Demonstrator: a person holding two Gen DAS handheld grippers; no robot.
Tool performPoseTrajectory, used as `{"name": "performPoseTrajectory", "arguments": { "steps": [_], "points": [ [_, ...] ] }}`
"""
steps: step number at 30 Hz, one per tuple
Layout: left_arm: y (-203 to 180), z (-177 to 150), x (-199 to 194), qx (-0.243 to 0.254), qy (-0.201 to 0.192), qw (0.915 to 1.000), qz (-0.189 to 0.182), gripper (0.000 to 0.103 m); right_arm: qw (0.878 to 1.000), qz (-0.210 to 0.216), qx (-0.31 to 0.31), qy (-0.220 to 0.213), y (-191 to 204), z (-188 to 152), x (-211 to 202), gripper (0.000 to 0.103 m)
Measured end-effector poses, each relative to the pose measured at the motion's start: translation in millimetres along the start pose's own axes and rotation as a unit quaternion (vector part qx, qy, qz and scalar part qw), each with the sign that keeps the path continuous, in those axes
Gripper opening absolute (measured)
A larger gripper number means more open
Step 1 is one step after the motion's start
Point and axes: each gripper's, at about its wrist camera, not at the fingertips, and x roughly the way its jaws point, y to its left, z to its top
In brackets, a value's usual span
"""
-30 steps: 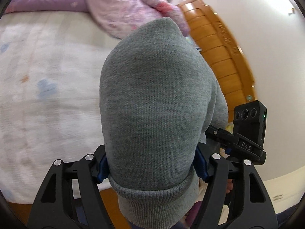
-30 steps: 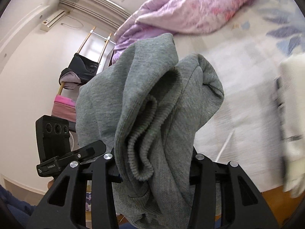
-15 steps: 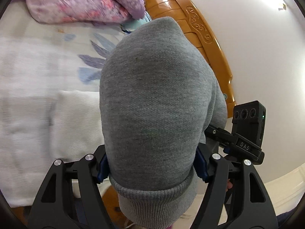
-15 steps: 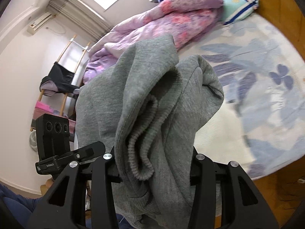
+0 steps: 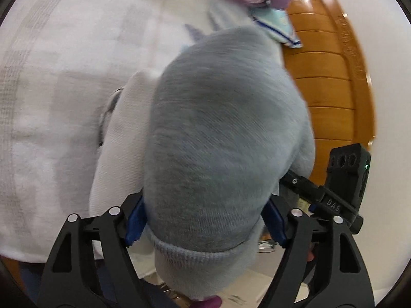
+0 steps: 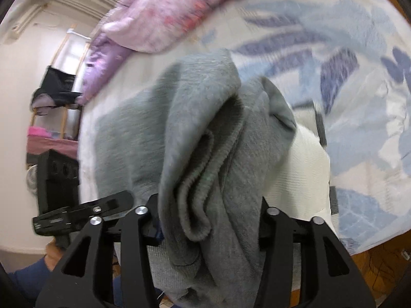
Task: Fold large clothes
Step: 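Lift the grey hoodie bundle with both tools and carry it toward the white garment pile, then lower the hoodie onto the white garment pile and open both tools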
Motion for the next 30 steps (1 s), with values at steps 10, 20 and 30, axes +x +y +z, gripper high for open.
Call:
{"name": "performPoseTrajectory", "arguments": {
  "steps": [10,20,30],
  "points": [
    [-32.1,-9.5,-26.3,0.050,0.004,0.9964,0.069,0.083,0.981,-0.181,-0.064,-0.005,-4.2,1.9,-42.3,0.065],
    [-101.2,-10.6,-55.7,0.154,-0.033,0.9840,0.082,0.083,0.995,-0.074,-0.060,0.013,49.0,-17.6,-27.3,0.003],
    [-90.4,12.3,8.0,0.169,-0.004,0.9662,0.194,0.082,0.989,-0.144,-0.016,0.035,16.2,9.7,31.0,0.000]
  ]
}}
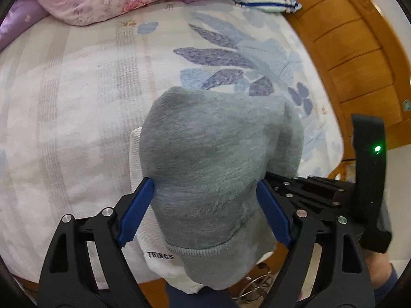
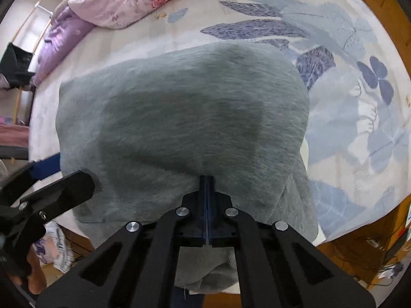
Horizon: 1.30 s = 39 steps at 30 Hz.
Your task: Fold large clothes
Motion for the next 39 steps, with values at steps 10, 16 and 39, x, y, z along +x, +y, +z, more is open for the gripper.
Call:
{"name": "performPoseTrajectory", "arguments": {
  "steps": [10,16,39],
  "points": [
    [49.4,-21.8,-33.2,-0.105,-0.007,0.9943,-0.018,0.088,1.000,-0.030,0.007,0.001,15.3,-10.1,-34.3,0.010],
    [100.1,-51.2,-46.5,-0.166,0.004,0.9858,0.028,0.090,0.992,-0.104,-0.073,-0.017,76.9,-22.5,-54.9,0.034],
    [252.8,-116.4,-218.4,0.003,-0.066,0.9973,0.034,0.098,0.961,-0.252,-0.011,-0.115,355.9,-104.6,-102.7,0.092]
  ]
}}
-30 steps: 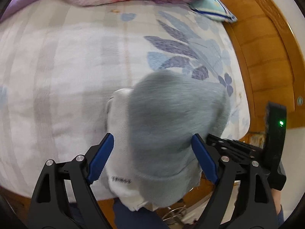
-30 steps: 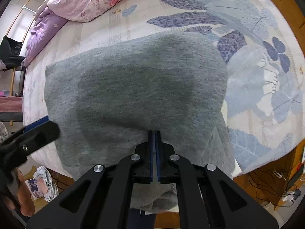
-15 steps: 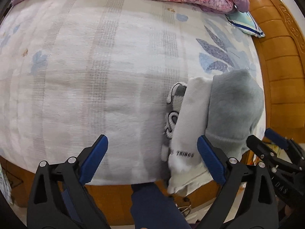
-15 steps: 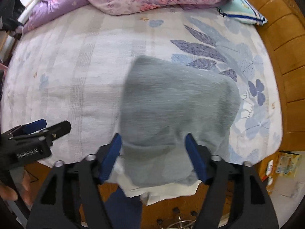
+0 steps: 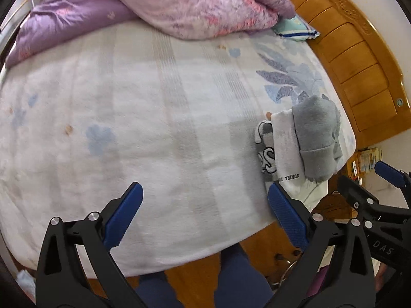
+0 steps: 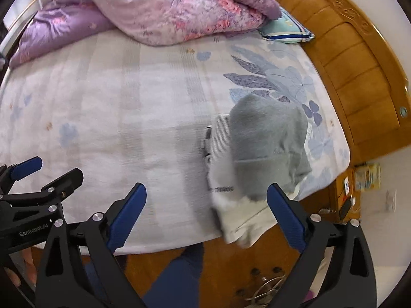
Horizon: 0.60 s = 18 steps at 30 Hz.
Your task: Fold large clothes
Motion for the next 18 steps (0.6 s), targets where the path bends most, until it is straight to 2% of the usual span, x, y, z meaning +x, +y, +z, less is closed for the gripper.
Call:
{"name": "performPoseTrajectory", "arguments": {
  "steps": [5,10,18],
  "points": [
    [19.4,-8.6,-38.7,0.004,-0.027,0.9996,-0.011,0.098,1.000,-0.009,0.012,-0.023,26.3,-9.0,-39.5,0.093],
    [23.9,-23.6,-69.1,0.003,-0.045,0.9987,-0.023,0.098,0.998,-0.010,0.027,-0.053,32.4,-25.1,-76.9,0.094],
    [2.5,-60.1,-116.4,0.017,-0.087,0.9960,-0.008,0.098,0.995,0.002,0.032,-0.095,26.0,-62.6,-123.0,0.094]
  ]
}}
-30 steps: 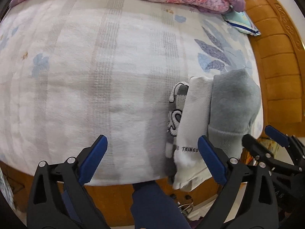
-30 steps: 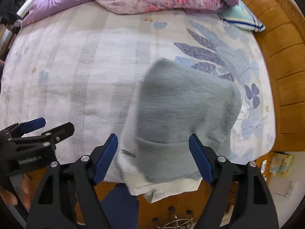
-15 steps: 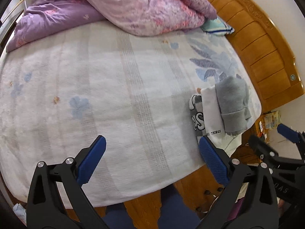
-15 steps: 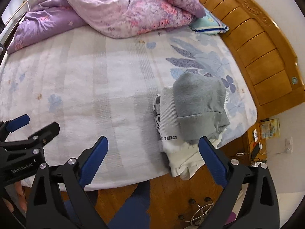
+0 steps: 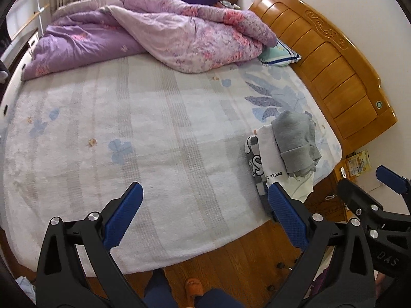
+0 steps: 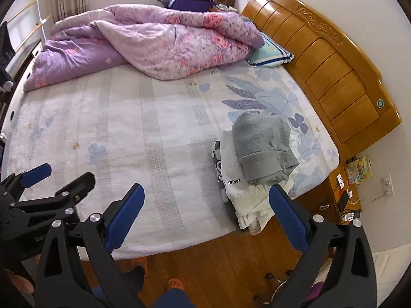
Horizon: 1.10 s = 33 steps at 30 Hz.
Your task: Fold large clothes
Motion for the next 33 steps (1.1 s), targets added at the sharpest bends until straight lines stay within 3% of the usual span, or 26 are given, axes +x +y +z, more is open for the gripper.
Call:
{"name": "performPoseTrajectory", "arguments": {
  "steps": [18,33],
  "points": [
    [-67.0,-105.6,-113.8,-0.044,-0.095,0.9924,0.065,0.098,0.994,0.067,-0.040,-0.074,-58.6,-88.4,-90.4,0.095],
    [-80.2,-146.6,-193.5,-0.034,-0.154,0.9832,0.091,0.098,0.988,0.093,-0.028,-0.119,-66.2,-122.8,-151.1,0.095]
  ]
}}
